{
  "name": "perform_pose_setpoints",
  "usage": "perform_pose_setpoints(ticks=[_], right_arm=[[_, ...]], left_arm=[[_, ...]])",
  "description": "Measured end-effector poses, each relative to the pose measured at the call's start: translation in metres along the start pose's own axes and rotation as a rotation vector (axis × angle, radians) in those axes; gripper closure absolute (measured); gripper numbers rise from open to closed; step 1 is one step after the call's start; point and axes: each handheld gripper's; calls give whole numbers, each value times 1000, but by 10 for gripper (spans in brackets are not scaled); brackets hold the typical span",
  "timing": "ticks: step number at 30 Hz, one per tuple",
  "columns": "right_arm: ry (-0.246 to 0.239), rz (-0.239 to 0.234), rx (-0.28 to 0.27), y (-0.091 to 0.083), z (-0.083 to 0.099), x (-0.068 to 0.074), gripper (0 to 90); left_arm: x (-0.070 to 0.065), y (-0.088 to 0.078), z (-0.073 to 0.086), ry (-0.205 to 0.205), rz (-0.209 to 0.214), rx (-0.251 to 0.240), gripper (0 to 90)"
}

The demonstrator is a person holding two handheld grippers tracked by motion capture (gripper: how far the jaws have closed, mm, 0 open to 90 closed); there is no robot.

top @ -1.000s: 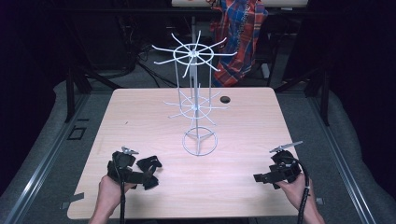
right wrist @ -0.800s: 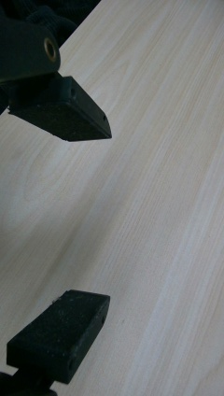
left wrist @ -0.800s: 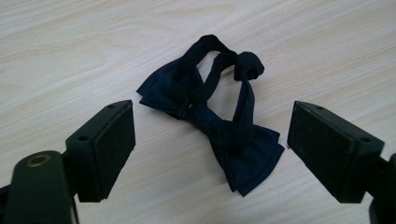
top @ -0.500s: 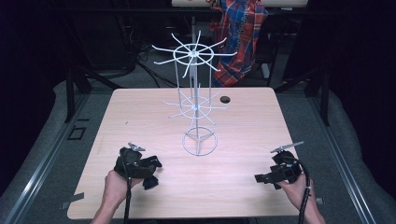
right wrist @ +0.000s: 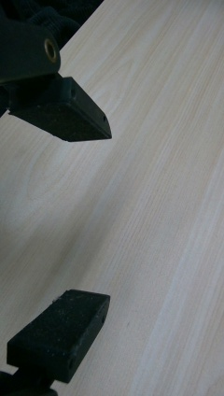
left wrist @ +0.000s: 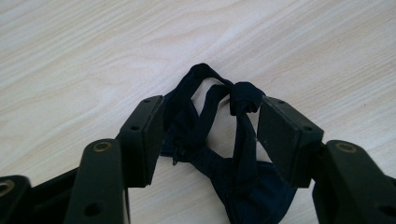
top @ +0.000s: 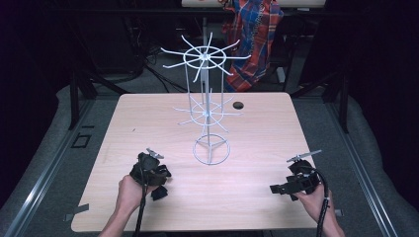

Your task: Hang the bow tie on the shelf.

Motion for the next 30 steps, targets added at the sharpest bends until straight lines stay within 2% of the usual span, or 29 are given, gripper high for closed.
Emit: perform_pose_setpoints(ticks=[4,6,9,11,15,17,19,20,25,27,30], right_arm=[[6,1,5,0,1,-1,165],[8,-1,1,-1,1,-2,165],[9,-2,-5,-2,1,-2,165],[8,-3,-5,-1,1,-2,164],[1,-14,-4,0,1,-1,164],[-3,-22,-3,0,2,-1,164],[-5,-26,-1,-1,2,-1,164],[-4,-27,-5,-1,2,-1,164],[-8,-32,-12,-3,2,-1,165],[-12,-34,-6,-3,2,-1,165],[-1,-31,-8,-2,2,-2,165]], left_arm=[[-2,3,-1,20,15,8,447],[-2,5,-2,13,36,16,461],[-3,10,-3,16,46,27,477],[-4,15,-4,20,54,43,489],[-4,22,-2,22,44,87,511],[-2,25,0,11,45,113,568],[-1,26,1,6,47,113,586],[-1,26,1,3,46,116,641],[0,28,3,2,43,127,806],[0,28,3,1,57,129,829],[2,24,2,-2,72,106,865]])
Point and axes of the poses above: each handheld gripper's, and its own axes: y roughly forward along the jaws, z roughly out of its underside, x roughly to its left, and after that the axes turned 4 degrees about -x, right-handed
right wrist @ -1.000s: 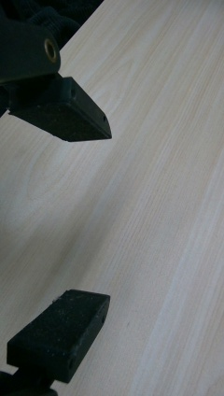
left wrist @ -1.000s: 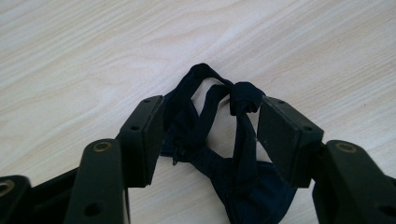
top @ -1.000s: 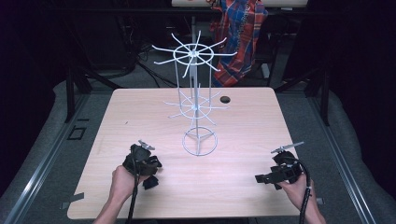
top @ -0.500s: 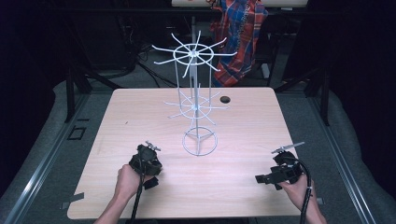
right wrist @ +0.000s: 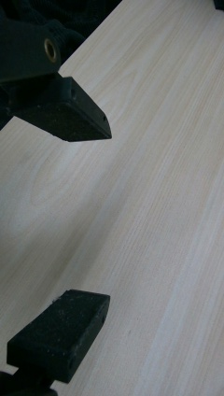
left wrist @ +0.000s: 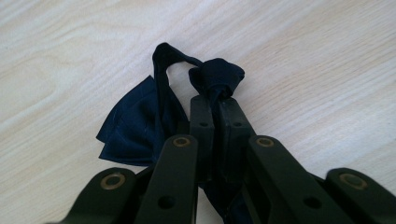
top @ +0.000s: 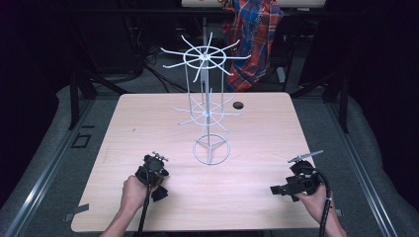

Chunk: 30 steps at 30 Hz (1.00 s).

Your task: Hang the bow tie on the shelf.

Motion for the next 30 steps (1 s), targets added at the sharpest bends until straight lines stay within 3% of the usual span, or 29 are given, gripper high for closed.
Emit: perform_pose_setpoints(ticks=[10,13,15,19,30], right_arm=[[11,11,1,1,0,-1,165],[6,5,8,1,0,-2,164],[21,1,-17,2,1,-1,164],[1,1,4,0,0,-2,164],[11,6,0,-2,1,-3,163]], left_arm=[[14,-27,-2,-59,61,-143,871],[15,-31,-2,-63,61,-168,872],[15,-36,-3,-60,58,-194,872],[12,-44,-4,-43,46,-242,871],[11,-62,-6,-5,41,-346,872]])
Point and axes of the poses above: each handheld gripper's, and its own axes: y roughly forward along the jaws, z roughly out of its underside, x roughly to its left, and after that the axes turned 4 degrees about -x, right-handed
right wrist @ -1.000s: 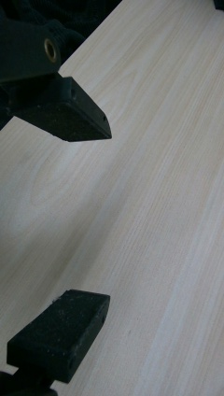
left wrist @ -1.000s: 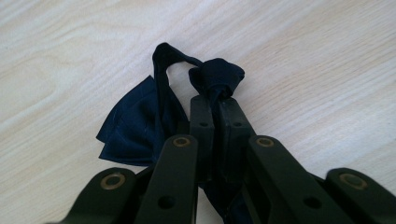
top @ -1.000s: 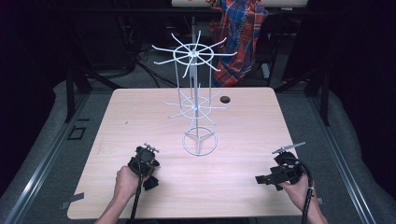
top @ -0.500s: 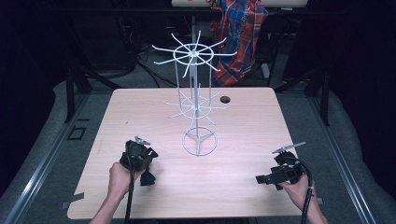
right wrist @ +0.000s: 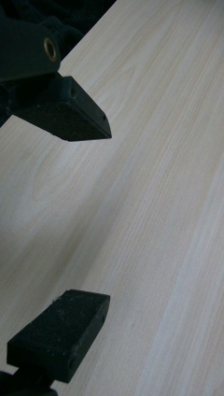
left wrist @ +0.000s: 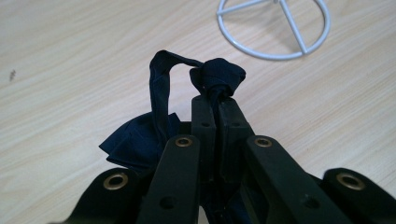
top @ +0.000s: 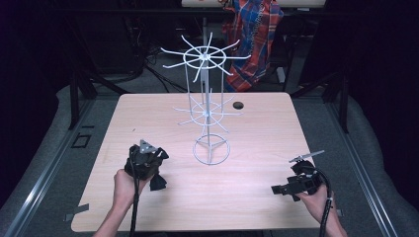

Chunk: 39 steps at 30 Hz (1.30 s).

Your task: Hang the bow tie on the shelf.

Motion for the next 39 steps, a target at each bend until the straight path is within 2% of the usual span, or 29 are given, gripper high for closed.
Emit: perform_pose_setpoints(ticks=[15,22,31,34,39], right_arm=[[-4,3,2,0,-1,1,164],[-7,-1,4,0,0,0,164],[-5,-1,4,-1,0,-1,164],[-3,1,2,-1,1,-1,164],[-4,6,4,-1,1,-1,163]], left_arm=[[10,-13,-9,-44,27,-110,871],[7,-15,-15,-34,35,-140,871],[0,-19,-27,15,32,-202,871],[-1,-19,-30,21,31,-211,872],[-4,-23,-40,39,35,-256,872]])
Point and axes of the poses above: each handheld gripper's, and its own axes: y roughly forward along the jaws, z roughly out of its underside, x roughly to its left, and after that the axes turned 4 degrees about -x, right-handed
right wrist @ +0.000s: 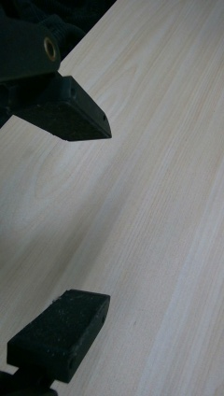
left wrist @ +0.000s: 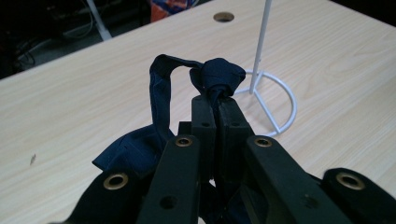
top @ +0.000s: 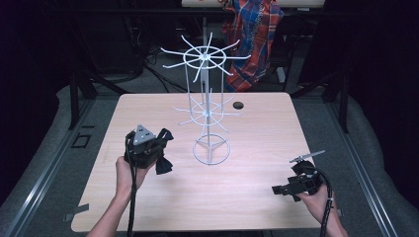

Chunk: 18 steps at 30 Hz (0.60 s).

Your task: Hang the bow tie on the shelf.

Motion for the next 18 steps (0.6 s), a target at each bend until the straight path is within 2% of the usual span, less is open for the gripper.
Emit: perform_pose_setpoints(ticks=[4,7,18], right_arm=[[5,3,-1,-1,0,0,163],[3,2,3,0,1,0,165],[9,4,13,-2,5,-1,164]], left_arm=[[-4,-3,-7,23,5,-29,872],[-5,-4,-10,25,9,-47,873],[-11,-9,-17,49,13,-81,874]])
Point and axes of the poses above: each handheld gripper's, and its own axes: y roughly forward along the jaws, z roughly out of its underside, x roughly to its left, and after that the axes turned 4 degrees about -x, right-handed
